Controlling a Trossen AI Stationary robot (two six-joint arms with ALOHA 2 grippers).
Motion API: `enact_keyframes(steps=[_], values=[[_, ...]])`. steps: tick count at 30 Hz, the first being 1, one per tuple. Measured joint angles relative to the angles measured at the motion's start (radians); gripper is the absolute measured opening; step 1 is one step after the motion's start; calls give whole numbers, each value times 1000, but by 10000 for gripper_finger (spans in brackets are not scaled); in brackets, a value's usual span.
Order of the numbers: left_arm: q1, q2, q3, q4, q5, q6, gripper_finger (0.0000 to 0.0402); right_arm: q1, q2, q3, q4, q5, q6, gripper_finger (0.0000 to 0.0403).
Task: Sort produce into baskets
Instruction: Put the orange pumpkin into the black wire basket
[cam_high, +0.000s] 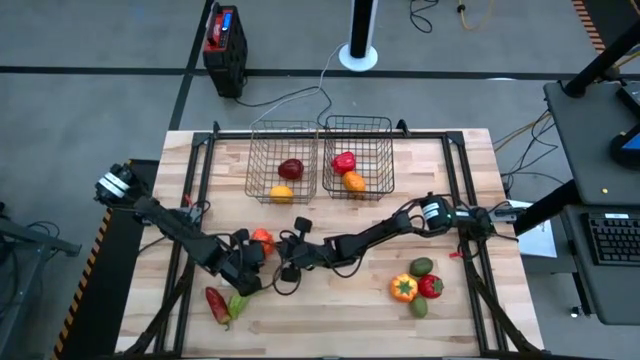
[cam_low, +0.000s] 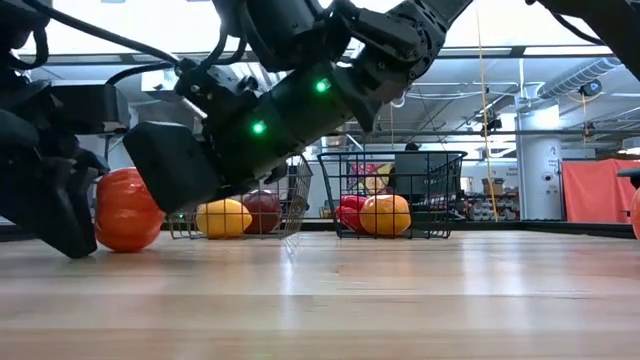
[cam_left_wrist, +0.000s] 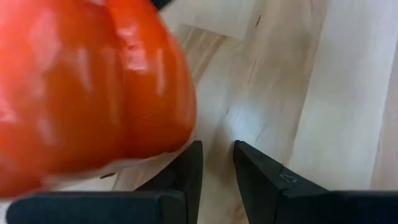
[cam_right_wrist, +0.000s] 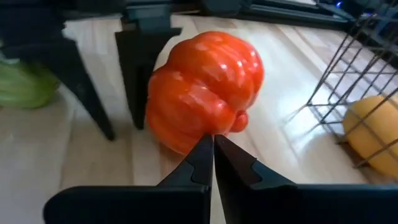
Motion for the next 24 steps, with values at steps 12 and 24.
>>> enact_keyframes(steps=[12, 24], values=[[-37, -25, 42, -20, 119, 25, 77, -16, -15, 0, 54, -19, -10, 9], [-51, -27, 281, -437, 48, 81, 77, -19, 1, 0, 132, -56, -28, 9]])
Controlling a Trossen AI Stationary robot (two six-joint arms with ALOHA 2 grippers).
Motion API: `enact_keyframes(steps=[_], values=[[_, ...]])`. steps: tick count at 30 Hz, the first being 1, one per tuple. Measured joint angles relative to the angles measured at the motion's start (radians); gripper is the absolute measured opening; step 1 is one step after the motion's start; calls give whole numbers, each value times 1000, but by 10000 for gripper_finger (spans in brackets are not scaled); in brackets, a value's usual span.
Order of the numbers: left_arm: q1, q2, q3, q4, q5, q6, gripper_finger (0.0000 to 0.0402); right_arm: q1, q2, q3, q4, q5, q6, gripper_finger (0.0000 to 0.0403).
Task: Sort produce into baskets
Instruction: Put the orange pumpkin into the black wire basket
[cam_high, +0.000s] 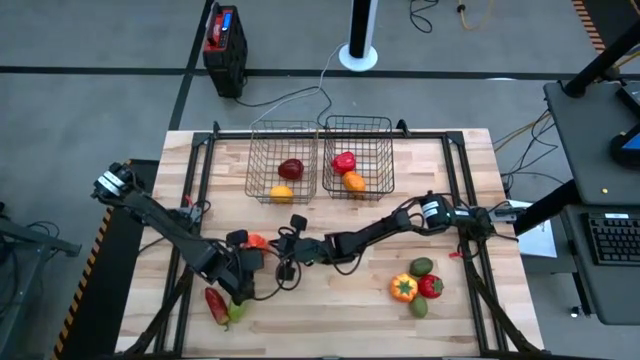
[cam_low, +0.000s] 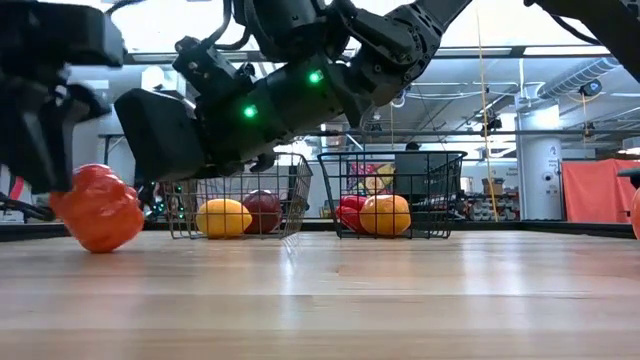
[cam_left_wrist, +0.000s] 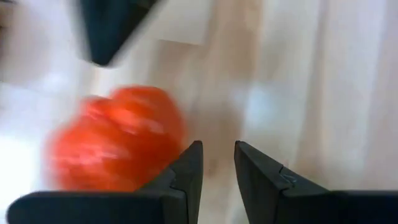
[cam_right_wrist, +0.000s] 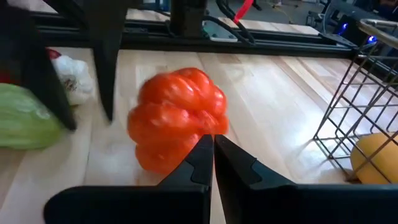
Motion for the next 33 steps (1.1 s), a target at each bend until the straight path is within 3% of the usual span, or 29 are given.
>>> enact_keyframes(steps=[8, 23, 33], values=[[-22, -1, 142, -235, -86, -1, 77, 0, -4, 0, -69, 5, 33, 9], [-90, -3, 74, -344, -25, -183, 77, 42, -20, -1, -188, 27, 96, 9], [-113, -4, 67, -387, 21, -249, 77, 52, -103, -1, -416, 40, 172, 9]])
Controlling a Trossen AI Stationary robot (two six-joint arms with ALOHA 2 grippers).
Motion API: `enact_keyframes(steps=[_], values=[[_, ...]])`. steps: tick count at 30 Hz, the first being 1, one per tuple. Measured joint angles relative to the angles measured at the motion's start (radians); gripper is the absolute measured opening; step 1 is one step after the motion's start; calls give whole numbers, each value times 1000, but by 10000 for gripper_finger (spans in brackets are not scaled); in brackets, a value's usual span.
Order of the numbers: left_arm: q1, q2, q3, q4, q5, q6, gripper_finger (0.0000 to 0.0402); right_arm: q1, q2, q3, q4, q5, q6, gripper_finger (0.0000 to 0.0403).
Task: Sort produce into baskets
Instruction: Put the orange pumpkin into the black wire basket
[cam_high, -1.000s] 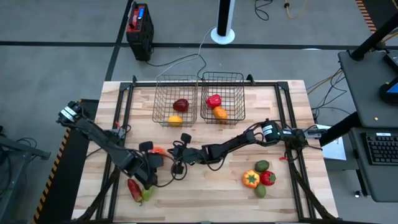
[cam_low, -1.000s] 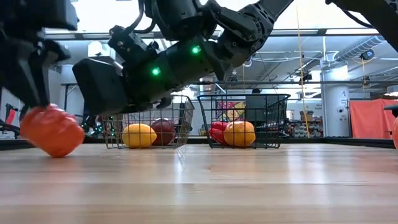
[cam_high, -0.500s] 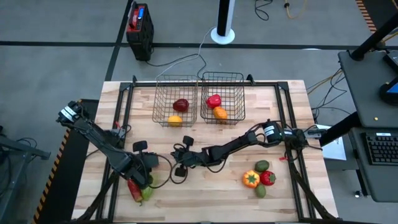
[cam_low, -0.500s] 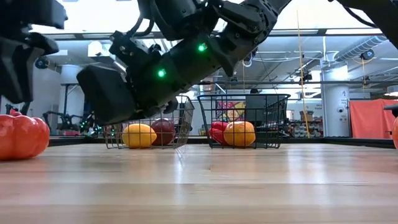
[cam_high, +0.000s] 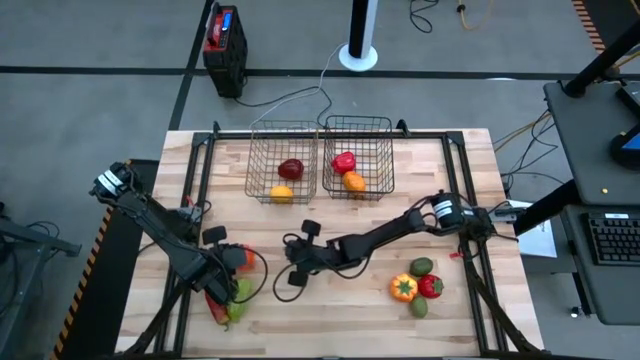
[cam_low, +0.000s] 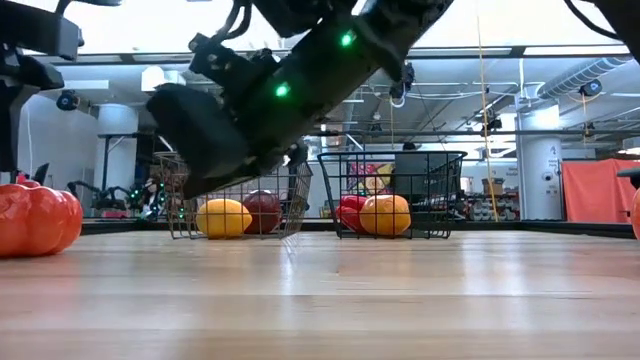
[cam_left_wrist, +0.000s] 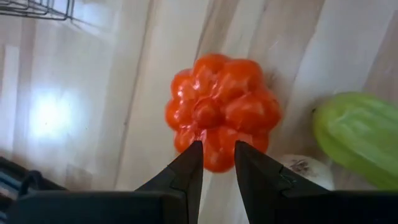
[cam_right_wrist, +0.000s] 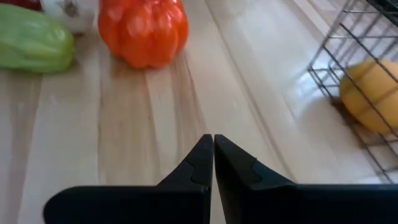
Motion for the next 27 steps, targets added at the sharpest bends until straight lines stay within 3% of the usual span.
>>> enact_keyframes(steps=[10, 27], values=[[-14, 0, -23, 7, 26, -5, 77, 5, -72, -3, -239, 90, 57, 9], [-14, -1, -118, 103, -13, -11, 77, 11, -72, -9, -251, 97, 64, 9]])
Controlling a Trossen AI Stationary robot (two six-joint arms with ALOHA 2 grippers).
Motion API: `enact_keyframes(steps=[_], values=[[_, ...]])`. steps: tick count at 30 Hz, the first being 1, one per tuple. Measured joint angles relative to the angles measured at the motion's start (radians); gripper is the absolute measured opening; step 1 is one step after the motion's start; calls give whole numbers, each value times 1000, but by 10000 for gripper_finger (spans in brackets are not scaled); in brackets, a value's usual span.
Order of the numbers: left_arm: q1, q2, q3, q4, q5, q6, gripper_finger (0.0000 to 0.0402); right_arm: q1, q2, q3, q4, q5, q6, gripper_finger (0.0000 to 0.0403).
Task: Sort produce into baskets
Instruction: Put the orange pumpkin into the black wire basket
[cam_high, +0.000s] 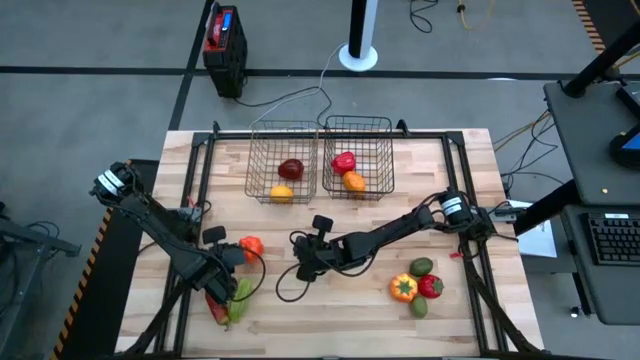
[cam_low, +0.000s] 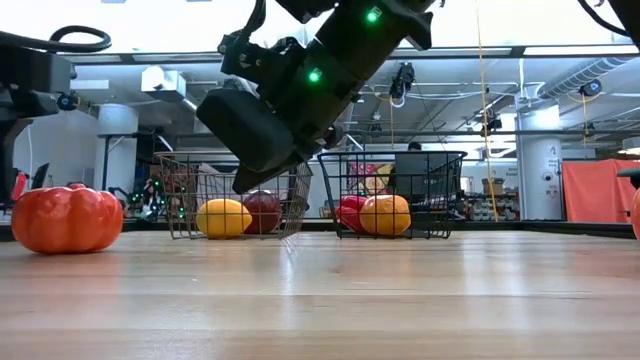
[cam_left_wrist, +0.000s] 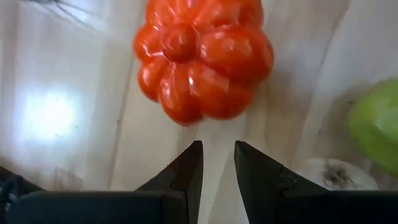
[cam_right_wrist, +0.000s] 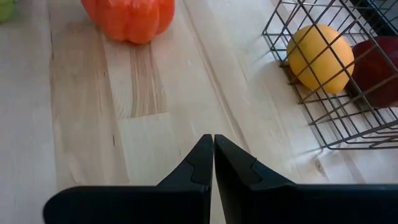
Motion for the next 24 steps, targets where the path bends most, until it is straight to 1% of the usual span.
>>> enact_keyframes(steps=[7, 10, 12, 16, 18, 22, 24], values=[[7, 0, -23, 1, -115, 67, 77, 2, 0, 0, 0, 0, 0, 9], [17, 0, -39, 8, -132, 83, 77, 4, 0, 0, -1, 0, 0, 9], [19, 0, -54, 38, -133, 95, 77, 5, -1, 0, -1, 0, 0, 9], [20, 0, -88, 160, -159, 146, 77, 6, -2, 0, -1, 0, 0, 9], [25, 0, -95, 212, -191, 164, 77, 6, -2, 0, -1, 0, 0, 9], [34, 0, -87, 258, -300, 181, 77, 6, -2, 0, -14, 0, -2, 9], [40, 0, -68, 260, -316, 194, 77, 6, -10, 0, -57, 2, 0, 9]])
